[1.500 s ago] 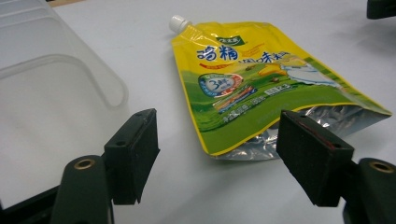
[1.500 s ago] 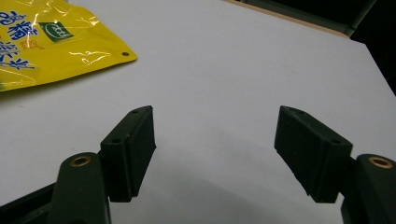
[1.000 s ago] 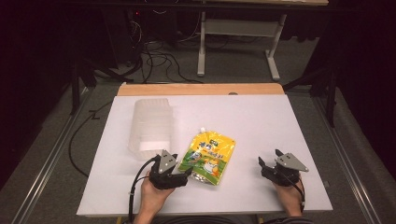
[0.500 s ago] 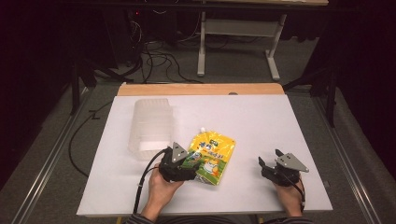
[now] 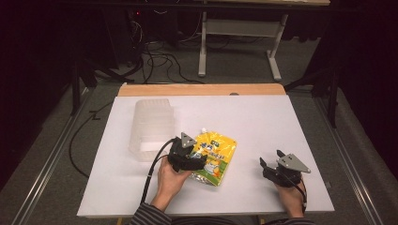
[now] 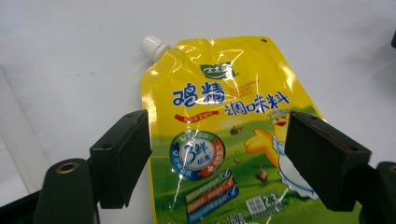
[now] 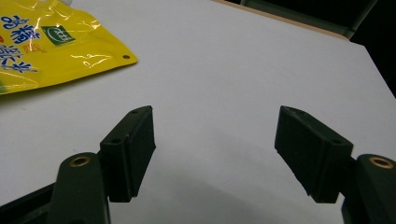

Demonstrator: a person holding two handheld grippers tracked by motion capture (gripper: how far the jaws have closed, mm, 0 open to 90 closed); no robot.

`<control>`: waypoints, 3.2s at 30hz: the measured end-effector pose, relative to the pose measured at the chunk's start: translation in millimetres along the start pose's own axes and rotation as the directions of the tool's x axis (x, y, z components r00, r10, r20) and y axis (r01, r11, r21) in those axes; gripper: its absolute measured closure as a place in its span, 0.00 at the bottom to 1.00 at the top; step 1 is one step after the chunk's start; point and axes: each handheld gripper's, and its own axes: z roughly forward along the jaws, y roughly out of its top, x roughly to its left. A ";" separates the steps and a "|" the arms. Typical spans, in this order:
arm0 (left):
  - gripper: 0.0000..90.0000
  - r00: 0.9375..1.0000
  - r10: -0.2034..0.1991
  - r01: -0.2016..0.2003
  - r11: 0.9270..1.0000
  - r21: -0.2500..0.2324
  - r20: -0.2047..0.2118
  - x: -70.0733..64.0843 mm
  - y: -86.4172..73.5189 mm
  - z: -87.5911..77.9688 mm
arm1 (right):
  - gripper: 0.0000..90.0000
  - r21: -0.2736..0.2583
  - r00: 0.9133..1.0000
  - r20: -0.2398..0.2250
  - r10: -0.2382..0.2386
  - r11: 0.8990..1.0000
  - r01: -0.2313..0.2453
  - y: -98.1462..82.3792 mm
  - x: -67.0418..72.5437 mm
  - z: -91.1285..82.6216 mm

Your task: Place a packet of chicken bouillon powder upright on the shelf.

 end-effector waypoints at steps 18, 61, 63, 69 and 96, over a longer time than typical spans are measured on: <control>0.18 0.997 -0.062 0.068 0.986 0.150 -0.045 8.7 18.4 47.8 | 0.33 0.005 1.000 0.002 -0.002 1.000 0.002 0.2 0.4 0.5; 0.77 1.000 0.017 -0.016 0.980 0.201 -0.003 -7.0 11.8 59.0 | 0.33 0.012 1.000 0.000 -0.011 1.000 0.011 0.5 0.8 1.3; 0.79 1.000 0.030 -0.028 0.979 0.199 -0.003 -6.5 11.8 57.6 | 0.33 0.010 1.000 0.001 -0.011 1.000 0.011 0.4 0.4 1.2; 0.89 0.999 0.033 -0.035 0.977 0.209 0.012 -1.6 12.1 54.7 | 0.33 0.007 1.000 -0.002 -0.010 1.000 0.010 0.4 0.2 1.1; 0.90 0.984 0.044 -0.032 0.997 -0.071 0.171 -8.1 17.5 -22.5 | 0.33 0.005 1.000 -0.002 -0.006 1.000 0.006 0.2 0.4 0.6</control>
